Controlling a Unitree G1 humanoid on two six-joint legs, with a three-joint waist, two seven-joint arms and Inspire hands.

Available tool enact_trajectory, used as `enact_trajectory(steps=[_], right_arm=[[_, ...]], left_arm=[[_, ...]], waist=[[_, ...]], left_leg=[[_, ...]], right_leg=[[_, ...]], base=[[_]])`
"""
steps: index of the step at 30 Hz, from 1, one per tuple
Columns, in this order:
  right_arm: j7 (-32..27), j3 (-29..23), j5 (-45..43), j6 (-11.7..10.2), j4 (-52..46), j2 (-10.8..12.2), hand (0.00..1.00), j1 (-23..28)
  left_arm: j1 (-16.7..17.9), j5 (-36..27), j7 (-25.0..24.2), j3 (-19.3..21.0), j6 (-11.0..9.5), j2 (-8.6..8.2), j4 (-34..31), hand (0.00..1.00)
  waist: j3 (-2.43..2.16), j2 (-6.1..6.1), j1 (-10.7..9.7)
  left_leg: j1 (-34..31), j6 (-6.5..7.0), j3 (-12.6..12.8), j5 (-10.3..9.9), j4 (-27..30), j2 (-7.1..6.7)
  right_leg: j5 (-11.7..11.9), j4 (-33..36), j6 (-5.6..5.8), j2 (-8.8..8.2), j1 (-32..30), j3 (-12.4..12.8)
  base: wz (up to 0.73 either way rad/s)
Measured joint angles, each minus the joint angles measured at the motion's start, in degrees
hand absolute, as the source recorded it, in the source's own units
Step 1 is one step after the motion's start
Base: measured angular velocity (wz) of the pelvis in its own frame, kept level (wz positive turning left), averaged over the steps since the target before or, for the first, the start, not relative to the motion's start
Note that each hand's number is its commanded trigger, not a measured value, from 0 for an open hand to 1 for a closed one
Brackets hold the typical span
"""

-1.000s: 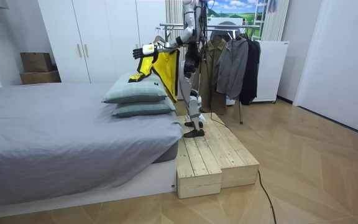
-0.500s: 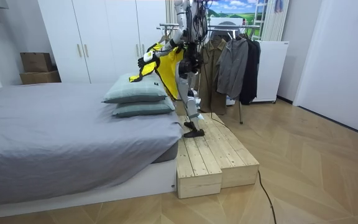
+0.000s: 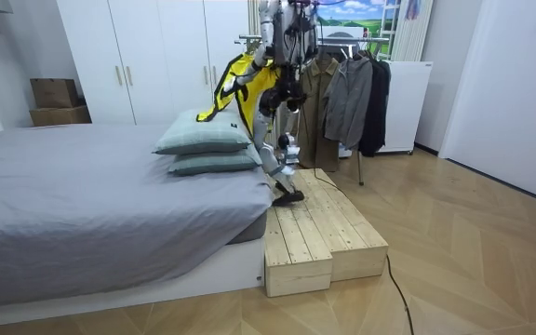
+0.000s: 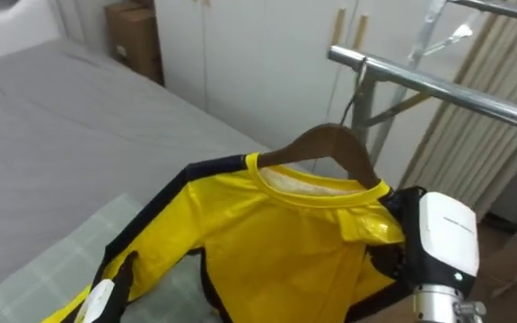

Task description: Hang clothes

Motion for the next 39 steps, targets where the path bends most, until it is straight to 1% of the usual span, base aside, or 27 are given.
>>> enact_trajectory(steps=[1, 2, 3, 4, 5, 6, 7, 8, 9, 10, 12, 14, 16, 19, 20, 21, 23, 24, 26, 27, 29, 31, 32, 33, 34, 35, 39], right_arm=[[0.0, 0.0, 0.0, 0.0, -0.1, -0.1, 1.0, -0.1], [-0.1, 0.0, 0.1, -0.1, -0.1, -0.2, 1.0, -0.7], [-0.1, 0.0, 0.1, 0.0, -0.1, -0.2, 1.0, -1.5], [-0.1, 0.2, 0.1, 0.0, -0.1, -0.3, 1.0, -2.0], [-0.2, 1.3, 0.5, 0.2, -0.2, -0.7, 1.0, -2.7], [-0.2, 2.4, 0.6, 0.2, -0.5, -1.5, 1.0, -2.9], [-0.2, 2.9, 0.6, 0.2, -0.6, -1.8, 1.0, -2.9], [-0.3, 3.7, 0.6, 0.4, -0.7, -2.2, 1.0, -2.9], [-0.3, 3.9, 0.5, 0.5, -0.7, -2.0, 1.0, -2.8], [-0.3, 4.0, 0.5, 0.6, -0.8, -1.8, 1.0, -2.8], [-0.3, 4.2, 0.5, 0.8, -2.3, -1.8, 1.0, -2.8], [-0.3, 4.2, 0.5, 1.1, -3.9, -1.7, 1.0, -2.8], [-0.3, 4.1, 0.5, 1.2, -5.4, -1.7, 1.0, -2.8], [-0.3, 4.2, 0.5, 1.4, -6.7, -1.7, 1.0, -2.9], [-0.2, 4.6, 0.4, 1.6, -7.1, -1.5, 1.0, -2.9], [0.2, 5.2, 0.3, 1.8, -7.4, -1.2, 1.0, -2.8], [0.6, 6.4, 0.3, 1.8, -7.6, -1.1, 1.0, -2.8], [0.7, 6.7, 0.3, 1.8, -7.7, -1.1, 1.0, -2.8], [0.8, 6.7, 0.3, 1.8, -7.7, -1.1, 1.0, -2.8], [0.8, 6.7, 0.5, 1.8, -7.7, -1.1, 1.0, -2.8], [0.8, 6.7, 0.8, 1.8, -7.7, -1.0, 1.0, -2.8], [0.9, 6.7, 0.9, 1.8, -7.6, -0.7, 1.0, -2.7], [1.2, 6.7, 0.9, 1.8, -7.5, -0.2, 1.0, -2.6], [1.5, 6.8, 0.9, 1.8, -7.3, 0.4, 1.0, -2.6], [1.8, 7.0, 0.9, 1.8, -7.3, 0.5, 1.0, -2.6], [2.4, 7.4, 1.0, 1.8, -7.3, 0.6, 1.0, -2.6], [4.0, 9.0, 1.0, 2.6, -7.3, 0.6, 1.0, -2.3]], left_arm=[[-0.1, 0.0, 0.0, -0.1, -0.1, -0.45, 0.0, 0.0], [-0.2, 0.2, 0.0, -0.1, -0.2, -1.34, 0.0, 0.0], [-0.3, 0.5, 0.2, -0.1, -0.4, -2.02, 0.0, 0.0], [-0.3, 0.4, 0.4, -0.1, -0.7, -2.16, 0.0, 0.0], [-0.3, 0.4, 0.7, -0.4, -0.9, -2.16, 0.0, 0.0], [-0.4, 0.3, 0.7, -0.6, -0.9, -2.21, 0.0, 0.0], [-0.4, 0.3, 0.8, -0.9, -0.9, -2.21, 0.0, 0.0], [-0.4, 0.2, 0.8, -1.7, -0.9, -2.13, 0.0, 0.0], [-1.0, 0.2, 0.9, -2.5, -1.0, -1.98, 0.1, 0.0], [-1.4, 0.1, 0.9, -2.8, -1.0, -1.79, 0.4, 0.0], [-2.7, -0.1, 0.9, -3.7, -1.0, -1.23, 2.0, 0.0], [-3.2, -0.1, 0.9, -4.1, -1.0, -0.85, 2.5, 0.0], [-3.2, -0.1, 0.9, -4.2, -1.0, -0.67, 2.6, 0.0], [-3.2, -0.4, 1.6, -4.6, -1.1, -1.37, 2.8, 0.0], [-3.2, -1.3, 2.2, -4.8, -1.7, -1.72, 3.0, 0.0], [-3.3, -1.7, 2.6, -4.8, -2.4, -1.66, 3.9, 0.0], [-3.6, -2.4, 3.4, -4.4, -2.9, -1.32, 4.9, 0.0], [-4.5, -2.4, 3.6, -4.3, -3.0, -1.21, 6.6, 0.0], [-5.2, -2.4, 4.1, -4.1, -3.0, -1.21, 7.5, 0.0], [-5.2, -2.4, 4.4, -3.8, -3.1, -1.24, 7.5, 0.0], [-5.2, -2.4, 4.5, -3.7, -3.4, -0.88, 7.3, 0.0], [-5.2, -2.2, 4.5, -3.7, -3.4, -0.59, 7.3, 0.0], [-5.2, -2.2, 4.5, -3.7, -3.4, -0.47, 7.1, 0.0], [-5.1, -2.1, 4.5, -3.8, -3.4, -0.41, 6.5, 0.0], [-5.0, -2.1, 4.5, -3.8, -3.4, -0.39, 6.0, 0.0], [-4.8, -2.0, 4.5, -3.9, -3.4, -0.36, 5.0, 0.0], [-4.8, -1.1, 4.5, -5.0, -3.4, -0.29, 4.4, 0.0]], waist=[[-0.1, 0.15, 0.1], [-0.21, 0.23, 0.6], [-0.51, 0.45, 1.7], [-0.52, 0.46, 2.1], [-0.56, 0.54, 2.8], [-0.59, 0.59, 3.1], [-0.69, 0.78, 3.0], [-1.08, 1.46, 2.8], [-1.26, 1.7, 2.7], [-1.21, 1.54, 2.5], [-1.16, 1.37, 1.8], [-1.19, 1.25, 1.4], [-1.16, 1.45, 1.3], [-0.79, 2.34, 1.1], [-0.53, 2.8, 1.5], [-0.59, 3.16, 1.5], [-0.58, 3.19, 1.6], [-0.57, 3.19, 1.3], [-0.56, 3.21, 1.4], [-0.56, 3.18, 1.6], [-0.54, 3.08, 2.1], [-0.52, 3.05, 2.2], [-0.47, 2.96, 2.1], [-0.41, 2.67, 2.0], [-0.45, 2.59, 1.9], [-0.49, 2.22, 1.8], [-0.79, 0.86, 1.5]], left_leg=[[-0.8, -0.01, -2.1, 0.0, -1.0, -0.78], [-2.1, -0.01, -6.4, 0.0, -3.8, -2.13], [-2.2, -0.08, -10.0, 0.1, -8.1, -4.63], [-2.1, -0.04, -12.2, 0.1, -10.5, -6.11], [-2.1, 0.16, -17.1, 0.1, -14.9, -8.88], [-2.5, 0.16, -20.9, 0.4, -18.0, -10.0], [-2.8, 0.08, -22.4, 0.6, -19.3, -10.1], [-2.8, -0.1, -25.0, 1.8, -22.0, -10.25], [-2.2, 1.36, -25.0, 4.7, -23.5, -10.51], [-1.7, 1.6, -24.3, 5.1, -23.8, -10.63], [-0.7, 1.83, -22.2, 5.1, -25.7, -10.71], [0.0, 1.86, -21.0, 5.0, -26.6, -10.84], [0.7, 1.77, -20.3, 5.1, -27.3, -10.79], [1.8, 1.47, -18.8, 5.3, -28.7, -10.42], [2.3, 1.41, -17.6, 5.3, -29.3, -10.22], [2.6, 1.38, -16.4, 5.3, -29.6, -9.99], [3.1, 1.33, -14.5, 5.3, -30.2, -9.73], [3.1, 1.31, -13.9, 5.3, -30.5, -9.71], [3.1, 1.29, -12.7, 5.3, -30.6, -9.61], [3.2, 1.28, -11.7, 5.3, -30.6, -9.52], [3.3, 1.28, -10.8, 5.3, -30.6, -9.44], [3.4, 1.27, -10.4, 5.3, -30.6, -9.38], [3.6, 1.27, -10.2, 5.3, -30.6, -9.33], [3.7, 1.24, -10.0, 5.4, -30.7, -9.25], [3.7, 1.24, -10.0, 5.4, -30.7, -9.12], [3.7, 1.22, -10.0, 5.4, -30.7, -9.0], [4.0, 1.16, -10.2, 5.4, -30.7, -8.67]], right_leg=[[0.2, -0.1, 0.09, 0.29, -0.2, 1.6], [0.8, -0.8, 0.46, 1.09, -0.7, 4.6], [1.9, -2.0, 0.94, 2.19, -1.4, 8.1], [2.6, -2.7, 0.82, 2.85, -1.7, 10.0], [4.4, -4.2, 0.07, 4.07, -1.8, 13.7], [5.7, -5.1, 0.58, 5.15, -1.8, 16.3], [6.0, -5.4, 0.71, 5.72, -1.8, 17.3], [6.6, -5.9, 1.0, 6.83, -2.0, 18.9], [6.8, -5.7, 1.36, 7.73, -2.5, 20.5], [7.2, -5.8, 1.62, 7.8, -2.5, 21.1], [7.5, -5.9, 1.91, 7.86, -2.8, 21.6], [7.5, -6.1, 1.96, 8.05, -3.1, 21.9], [7.6, -6.5, 1.78, 8.55, -2.9, 22.8], [7.8, -7.0, 1.6, 9.35, -2.4, 24.8], [7.8, -6.9, 1.58, 9.94, -2.4, 26.1], [7.8, -6.9, 1.54, 10.34, -2.6, 26.8], [7.9, -6.8, 1.4, 10.95, -3.0, 27.7], [7.9, -6.8, 1.39, 11.04, -3.3, 27.8], [7.9, -6.9, 1.38, 11.28, -3.4, 28.3], [7.9, -7.0, 1.37, 11.53, -3.4, 28.9], [7.9, -7.0, 1.31, 11.86, -3.5, 29.6], [7.9, -7.0, 1.31, 11.94, -3.5, 29.7], [8.0, -7.1, 1.27, 12.02, -3.4, 29.8], [8.0, -7.4, 1.16, 12.16, -3.3, 30.1], [8.2, -7.8, 1.1, 12.18, -3.1, 30.1], [8.3, -8.3, 1.03, 12.25, -2.9, 30.2], [8.8, -9.1, 0.8, 12.25, -2.2, 29.8]], base=[[-1.17], [-1.43], [-1.51], [-1.64], [-1.56], [-1.43], [-1.16], [-0.96], [-0.89], [-0.73], [-0.46], [-0.24], [-0.24], [-0.29], [-0.46], [-0.49], [-0.42], [-0.29], [-0.14], [-0.2], [-0.2], [-0.07], [-0.07], [-0.06], [-0.05], [0.0], [0.01]])
